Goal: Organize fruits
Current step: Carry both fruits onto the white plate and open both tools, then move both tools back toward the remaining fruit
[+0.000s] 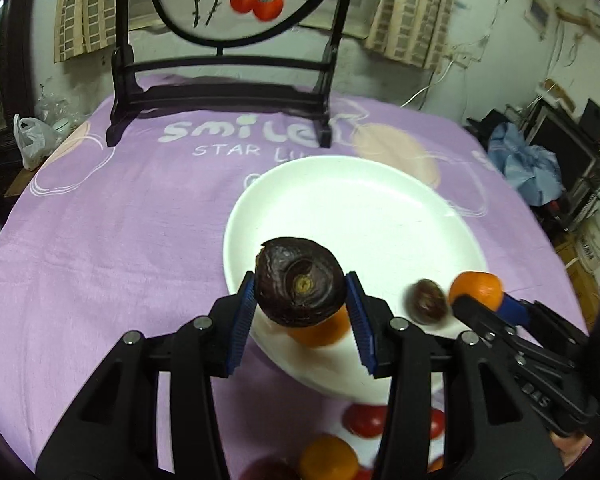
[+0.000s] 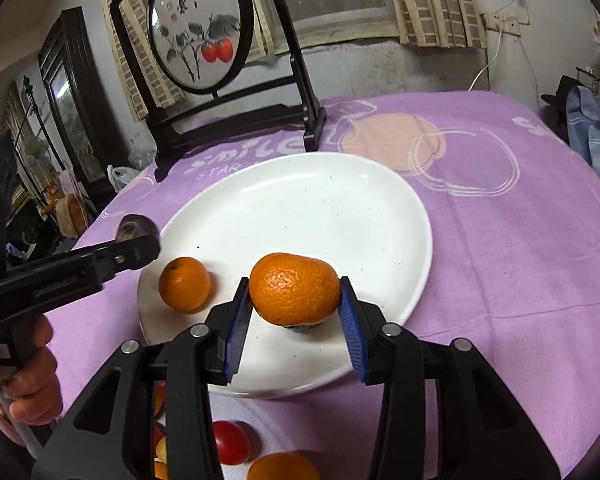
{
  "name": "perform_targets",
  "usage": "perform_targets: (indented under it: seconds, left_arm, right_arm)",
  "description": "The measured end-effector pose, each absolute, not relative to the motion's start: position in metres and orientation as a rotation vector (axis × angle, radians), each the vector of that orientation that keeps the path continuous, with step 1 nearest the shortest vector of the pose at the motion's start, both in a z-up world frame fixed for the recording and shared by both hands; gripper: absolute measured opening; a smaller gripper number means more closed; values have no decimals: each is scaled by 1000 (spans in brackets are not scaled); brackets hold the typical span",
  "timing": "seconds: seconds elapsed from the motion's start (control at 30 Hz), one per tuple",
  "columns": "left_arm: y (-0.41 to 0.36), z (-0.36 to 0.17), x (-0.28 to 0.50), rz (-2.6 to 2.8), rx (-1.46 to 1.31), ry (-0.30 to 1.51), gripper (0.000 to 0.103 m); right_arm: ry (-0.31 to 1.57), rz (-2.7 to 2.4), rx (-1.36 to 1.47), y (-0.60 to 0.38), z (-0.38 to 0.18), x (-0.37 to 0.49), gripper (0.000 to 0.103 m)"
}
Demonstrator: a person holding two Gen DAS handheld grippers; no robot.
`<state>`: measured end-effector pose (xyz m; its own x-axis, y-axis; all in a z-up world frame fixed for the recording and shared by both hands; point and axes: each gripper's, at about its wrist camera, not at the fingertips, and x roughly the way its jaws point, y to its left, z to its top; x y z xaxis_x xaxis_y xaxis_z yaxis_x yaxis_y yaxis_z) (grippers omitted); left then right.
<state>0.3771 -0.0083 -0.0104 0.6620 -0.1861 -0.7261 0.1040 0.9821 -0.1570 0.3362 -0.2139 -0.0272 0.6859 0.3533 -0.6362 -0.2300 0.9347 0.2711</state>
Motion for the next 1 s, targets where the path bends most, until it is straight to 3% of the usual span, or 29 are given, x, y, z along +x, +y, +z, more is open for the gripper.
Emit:
perform_targets:
  seconds: [0.07, 0.13, 0.2, 0.37, 0.6, 1.0]
  left_arm:
    - [-9, -15, 383, -167, -106, 847, 46]
    - [-11, -16, 383, -146, -87, 838, 51]
    - [-12, -12, 375, -115, -69, 812, 84]
    - [-1, 10, 339, -130, -75, 729, 94]
    - [19, 1, 277, -87, -17, 683, 97]
    - [53, -13, 201, -163, -101, 667, 98]
  right_arm:
    - [758, 338, 167, -212, -28, 337, 46]
    - [744, 341, 153, -211, -25, 333, 59]
    - [704, 346, 132, -212, -16, 323, 63]
    - [650, 382, 96, -214, 4, 293, 63]
    - [665, 480, 88, -213, 4, 247, 63]
    - [861, 564, 121, -210, -28, 208, 60]
